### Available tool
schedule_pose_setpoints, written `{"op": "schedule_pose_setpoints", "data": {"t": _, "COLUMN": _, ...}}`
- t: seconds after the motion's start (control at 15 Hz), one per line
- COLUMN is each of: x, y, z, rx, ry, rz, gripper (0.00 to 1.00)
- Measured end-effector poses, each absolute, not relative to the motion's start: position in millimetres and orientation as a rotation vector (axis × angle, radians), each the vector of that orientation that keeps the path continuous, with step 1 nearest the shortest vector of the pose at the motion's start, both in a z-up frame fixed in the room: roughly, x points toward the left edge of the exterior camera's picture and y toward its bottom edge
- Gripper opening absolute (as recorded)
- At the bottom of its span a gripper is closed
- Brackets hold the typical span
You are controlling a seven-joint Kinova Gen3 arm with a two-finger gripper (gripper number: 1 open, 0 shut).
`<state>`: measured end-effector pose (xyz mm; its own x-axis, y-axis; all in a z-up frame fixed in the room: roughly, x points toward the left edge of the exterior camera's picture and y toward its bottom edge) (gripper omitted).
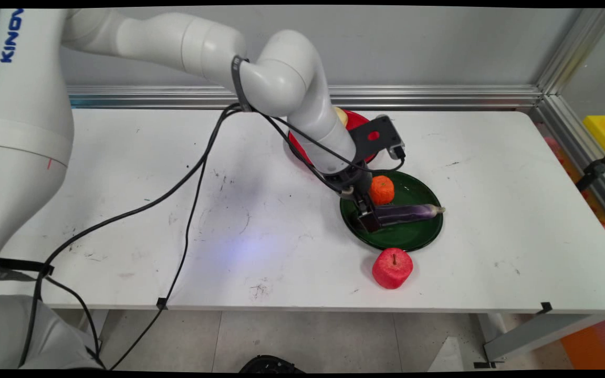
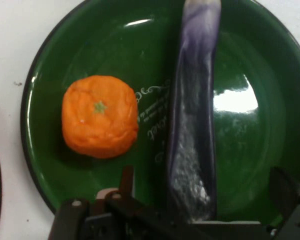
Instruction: Pick up the eggplant from the green plate
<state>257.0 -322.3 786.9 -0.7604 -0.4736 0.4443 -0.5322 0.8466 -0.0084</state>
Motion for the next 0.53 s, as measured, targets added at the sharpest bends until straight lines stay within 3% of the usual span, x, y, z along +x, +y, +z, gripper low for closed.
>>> {"op": "schedule_pose_setpoints", "data": {"t": 0.33, "x": 250, "y": -325, "z": 771, "rx": 0.752, "ry": -2.585, "rz": 0.185, "gripper": 1.0}}
{"op": "schedule_pose_setpoints", "data": {"t": 0.4, "x": 249, "y": -326, "z": 769, "rx": 0.753, "ry": -2.583, "rz": 0.184, "gripper": 0.0}}
{"op": "schedule_pose_setpoints", "data": {"t": 0.53, "x": 247, "y": -326, "z": 766, "rx": 0.755, "ry": -2.58, "rz": 0.182, "gripper": 0.0}}
